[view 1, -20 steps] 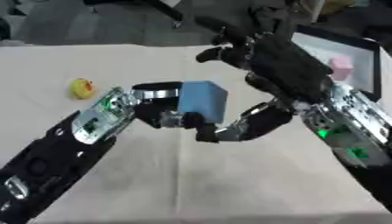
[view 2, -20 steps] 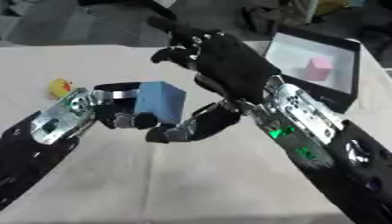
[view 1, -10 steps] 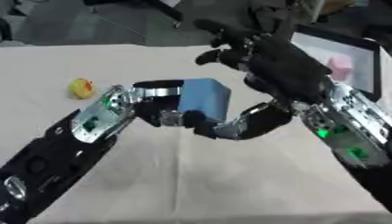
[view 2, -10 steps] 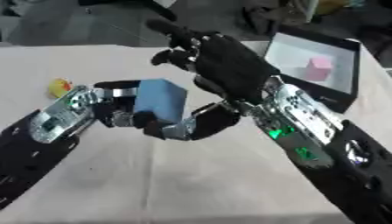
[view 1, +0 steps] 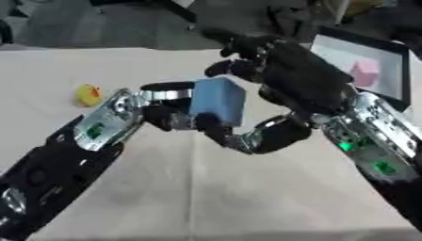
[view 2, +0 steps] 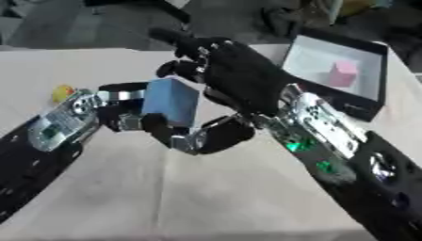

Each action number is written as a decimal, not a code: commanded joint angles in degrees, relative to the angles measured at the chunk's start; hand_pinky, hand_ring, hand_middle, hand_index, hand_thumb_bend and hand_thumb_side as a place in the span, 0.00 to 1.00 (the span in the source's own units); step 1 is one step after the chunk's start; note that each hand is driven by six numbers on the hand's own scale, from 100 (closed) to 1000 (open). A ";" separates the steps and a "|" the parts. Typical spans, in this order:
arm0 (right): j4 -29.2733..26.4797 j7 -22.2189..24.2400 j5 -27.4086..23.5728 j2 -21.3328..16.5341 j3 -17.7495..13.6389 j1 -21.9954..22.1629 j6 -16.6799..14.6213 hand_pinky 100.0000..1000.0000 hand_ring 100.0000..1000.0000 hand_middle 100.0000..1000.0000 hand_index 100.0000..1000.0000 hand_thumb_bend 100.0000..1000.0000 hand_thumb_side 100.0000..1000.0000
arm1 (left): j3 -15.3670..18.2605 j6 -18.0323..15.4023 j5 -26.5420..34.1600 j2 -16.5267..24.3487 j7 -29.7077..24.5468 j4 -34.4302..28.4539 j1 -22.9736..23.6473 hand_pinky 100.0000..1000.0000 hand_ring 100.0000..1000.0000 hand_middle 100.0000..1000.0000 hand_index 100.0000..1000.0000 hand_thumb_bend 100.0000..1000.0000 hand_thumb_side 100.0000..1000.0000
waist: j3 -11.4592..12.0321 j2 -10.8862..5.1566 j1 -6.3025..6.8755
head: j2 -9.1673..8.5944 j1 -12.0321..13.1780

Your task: Pick up the objects with one hand, pass them to the other hand, and then place them into the box on the other side of the table.

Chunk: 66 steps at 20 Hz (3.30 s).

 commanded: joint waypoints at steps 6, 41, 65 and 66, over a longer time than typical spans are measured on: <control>0.50 1.43 2.06 -1.20 -1.17 -0.65 0.33 0.68 0.76 1.00 0.76 0.35 0.87 | 0.61 -2.25 1.65 0.23 -3.49 -3.07 -1.54 0.60 0.48 0.32 0.57 0.00 0.71 | 0.08 -0.62 -0.02 | -0.12 -0.03; 0.50 1.90 3.69 -1.23 -1.44 -0.78 0.21 0.73 0.76 1.00 0.72 0.00 0.77 | 0.60 -2.09 1.53 0.13 -3.49 -2.99 -1.53 0.61 0.48 0.32 0.58 0.00 0.70 | -0.14 -0.57 0.10 | -0.12 -0.09; 0.50 -14.42 3.91 -1.21 -2.07 -0.70 2.89 0.49 0.66 1.00 0.23 0.00 0.80 | 0.46 -4.96 -0.78 0.11 -3.49 -1.43 -0.90 0.63 0.54 0.40 0.65 0.00 0.88 | -0.53 -0.51 0.18 | -0.12 -0.11; 0.50 -15.02 4.15 -1.23 -2.04 -0.67 2.96 0.49 0.66 1.00 0.23 0.00 0.80 | 0.48 -5.37 -0.88 0.07 -3.49 -1.29 -0.89 0.63 0.54 0.41 0.66 0.00 0.94 | -0.54 -0.50 0.18 | -0.12 -0.11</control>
